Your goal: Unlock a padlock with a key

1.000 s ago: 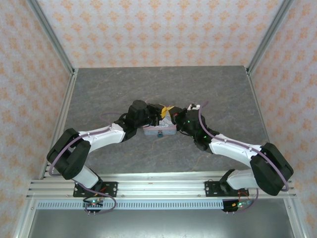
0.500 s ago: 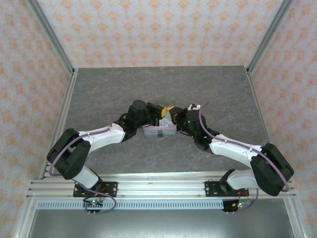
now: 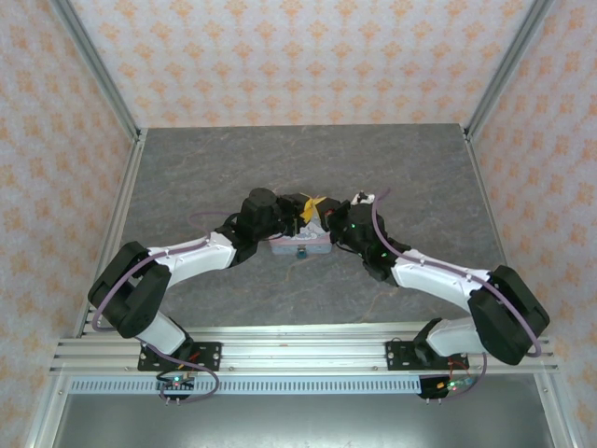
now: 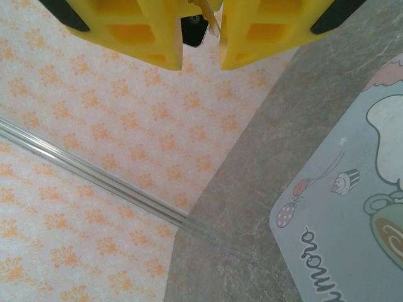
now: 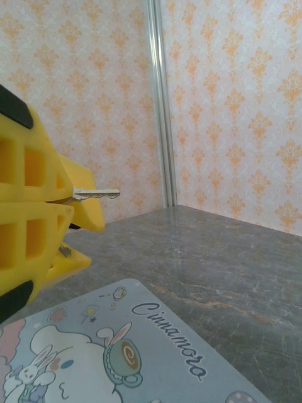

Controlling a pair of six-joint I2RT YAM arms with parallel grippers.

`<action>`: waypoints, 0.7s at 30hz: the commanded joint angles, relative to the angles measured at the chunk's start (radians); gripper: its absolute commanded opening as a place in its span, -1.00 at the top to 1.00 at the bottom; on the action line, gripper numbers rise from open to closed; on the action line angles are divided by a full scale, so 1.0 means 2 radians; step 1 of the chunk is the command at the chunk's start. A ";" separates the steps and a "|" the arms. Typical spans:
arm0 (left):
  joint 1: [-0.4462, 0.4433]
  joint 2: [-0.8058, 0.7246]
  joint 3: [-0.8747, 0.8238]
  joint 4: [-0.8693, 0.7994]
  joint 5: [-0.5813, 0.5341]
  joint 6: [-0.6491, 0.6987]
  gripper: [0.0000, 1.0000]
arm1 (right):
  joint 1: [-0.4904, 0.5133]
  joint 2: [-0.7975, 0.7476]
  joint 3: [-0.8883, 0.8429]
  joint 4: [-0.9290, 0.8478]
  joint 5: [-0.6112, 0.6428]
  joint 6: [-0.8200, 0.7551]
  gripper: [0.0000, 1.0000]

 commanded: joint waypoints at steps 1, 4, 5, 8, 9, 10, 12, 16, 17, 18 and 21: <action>-0.004 0.009 0.003 0.018 -0.002 0.000 0.53 | 0.003 0.008 0.020 0.027 -0.004 0.006 1.00; -0.004 0.011 0.002 0.021 -0.001 -0.002 0.50 | 0.004 0.009 0.022 0.030 -0.005 0.007 1.00; -0.004 0.011 0.001 0.021 -0.002 -0.002 0.49 | 0.004 0.009 0.022 0.030 -0.005 0.008 1.00; -0.004 0.014 0.002 0.023 -0.003 -0.002 0.38 | 0.005 0.011 0.026 0.032 -0.006 0.009 1.00; -0.004 0.015 0.003 0.024 -0.003 -0.003 0.36 | 0.006 0.012 0.029 0.030 -0.007 0.008 1.00; -0.004 0.016 0.003 0.026 -0.004 -0.004 0.36 | 0.006 0.013 0.031 0.030 -0.007 0.008 1.00; -0.005 0.016 0.003 0.028 -0.004 -0.003 0.35 | 0.007 0.015 0.034 0.030 -0.007 0.008 1.00; -0.004 0.015 0.002 0.030 -0.006 -0.005 0.38 | 0.008 0.018 0.030 0.032 -0.008 0.009 1.00; -0.004 0.015 0.003 0.031 -0.006 -0.005 0.41 | 0.008 0.018 0.025 0.034 -0.007 0.011 1.00; -0.004 0.015 0.003 0.031 -0.007 -0.005 0.44 | 0.008 0.017 0.021 0.036 -0.005 0.012 1.00; -0.004 0.015 0.002 0.031 -0.007 -0.006 0.57 | 0.008 0.011 0.008 0.041 0.002 0.014 1.00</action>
